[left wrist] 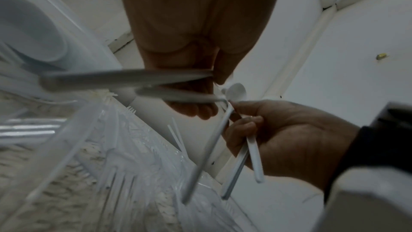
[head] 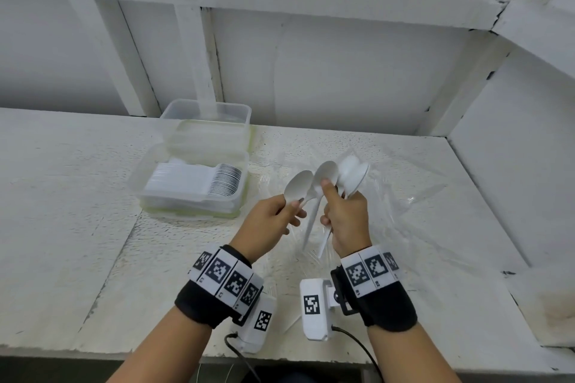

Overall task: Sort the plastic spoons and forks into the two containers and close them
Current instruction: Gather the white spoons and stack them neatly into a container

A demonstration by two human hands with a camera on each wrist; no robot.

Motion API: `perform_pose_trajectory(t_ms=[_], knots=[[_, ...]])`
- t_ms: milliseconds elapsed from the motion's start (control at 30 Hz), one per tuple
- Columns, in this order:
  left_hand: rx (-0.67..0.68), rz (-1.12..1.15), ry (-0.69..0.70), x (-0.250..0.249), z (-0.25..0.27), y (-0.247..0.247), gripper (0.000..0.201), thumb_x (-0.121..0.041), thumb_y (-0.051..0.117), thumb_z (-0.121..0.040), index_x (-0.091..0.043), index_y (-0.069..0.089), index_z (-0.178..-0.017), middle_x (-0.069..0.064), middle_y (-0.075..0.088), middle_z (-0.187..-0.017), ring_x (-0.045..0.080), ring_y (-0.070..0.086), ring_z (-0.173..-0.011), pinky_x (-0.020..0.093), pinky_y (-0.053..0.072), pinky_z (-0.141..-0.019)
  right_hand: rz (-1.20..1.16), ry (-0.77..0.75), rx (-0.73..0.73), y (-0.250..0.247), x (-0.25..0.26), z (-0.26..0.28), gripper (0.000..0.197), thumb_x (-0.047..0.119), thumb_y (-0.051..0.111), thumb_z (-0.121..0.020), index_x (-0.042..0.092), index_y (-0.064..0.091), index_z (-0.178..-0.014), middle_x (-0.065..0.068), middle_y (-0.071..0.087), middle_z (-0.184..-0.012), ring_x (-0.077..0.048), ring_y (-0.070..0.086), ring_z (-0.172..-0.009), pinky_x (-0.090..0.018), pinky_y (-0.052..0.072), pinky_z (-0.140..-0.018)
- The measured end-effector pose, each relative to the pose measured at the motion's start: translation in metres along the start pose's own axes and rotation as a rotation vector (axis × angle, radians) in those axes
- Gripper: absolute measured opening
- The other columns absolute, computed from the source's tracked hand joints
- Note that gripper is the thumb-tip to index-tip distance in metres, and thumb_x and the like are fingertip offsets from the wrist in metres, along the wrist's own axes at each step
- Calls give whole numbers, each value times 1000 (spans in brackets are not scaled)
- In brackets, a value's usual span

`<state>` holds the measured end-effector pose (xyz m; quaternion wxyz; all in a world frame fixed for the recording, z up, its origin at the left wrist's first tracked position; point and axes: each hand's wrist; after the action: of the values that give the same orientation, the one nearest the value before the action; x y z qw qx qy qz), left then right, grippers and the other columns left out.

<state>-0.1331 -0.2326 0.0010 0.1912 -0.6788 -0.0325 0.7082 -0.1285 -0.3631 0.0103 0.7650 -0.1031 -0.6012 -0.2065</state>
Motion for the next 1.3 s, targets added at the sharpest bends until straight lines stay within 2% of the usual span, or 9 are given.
perform_pose_trajectory(t_ms=[233,400,500,700,867,1000,1133,1200,1300], knots=[[46,408,-235,-3,1,-6,25,-17,35,-101,-9,56,-112,2,68,-85,13,65,-80,29,51,-79,38,-114,17,-14,8,3,16,16,66,-85,15,59,-71,13,45,-39,-1,39,-34,-18,33,-39],[204,534,-268,-7,6,-8,23,-14,35,-100,-4,55,-96,9,73,-84,22,70,-82,41,49,-89,169,-209,94,3,-2,10,11,16,66,-85,7,65,-79,8,60,-56,-7,58,-57,-27,48,-57],[234,473,-260,-7,8,-12,28,-13,32,-101,-7,58,-92,9,71,-85,20,69,-80,37,52,-86,274,-241,146,9,-7,11,26,20,64,-87,-6,63,-84,-16,63,-71,-18,61,-66,-30,51,-64],[266,499,-279,-2,11,-19,30,-14,31,-101,-5,60,-99,11,61,-74,23,66,-71,34,55,-81,228,-184,284,11,-7,10,12,15,64,-88,3,63,-87,1,59,-65,2,56,-50,-9,39,-45],[359,595,-336,1,9,-23,30,-18,30,-100,-3,52,-88,8,59,-68,22,62,-57,32,55,-58,232,-141,285,15,-13,5,24,19,66,-86,-4,61,-90,-1,51,-64,1,48,-44,-12,36,-45],[386,668,-333,3,8,-26,29,-22,36,-94,-3,57,-100,2,48,-56,11,43,-43,21,40,-42,208,-77,267,16,-14,1,19,22,66,-86,3,61,-87,-2,48,-62,-5,43,-45,-17,33,-41],[459,725,-336,3,5,-28,29,-18,52,-90,-1,57,-113,1,51,-60,10,46,-48,22,45,-46,147,-40,302,13,-9,1,12,21,67,-85,14,60,-77,1,56,-63,-10,57,-51,-17,31,-40],[496,727,-343,4,3,-29,33,-14,52,-85,0,56,-115,1,53,-64,11,51,-53,24,49,-51,148,-39,299,11,-6,0,14,21,67,-85,15,59,-75,1,53,-61,-12,52,-51,-17,31,-39],[486,694,-353,5,2,-29,28,-12,57,-87,2,58,-111,1,55,-66,10,55,-57,24,52,-56,204,-83,303,10,-1,2,14,25,62,-89,17,51,-94,4,47,-63,-9,40,-50,-19,31,-41]])
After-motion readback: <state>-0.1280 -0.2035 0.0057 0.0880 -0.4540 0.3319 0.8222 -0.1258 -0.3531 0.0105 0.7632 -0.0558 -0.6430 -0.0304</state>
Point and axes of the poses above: each hand's wrist, its own z-axis away from the middle knuckle, its own y-axis out of the palm, x = y × z
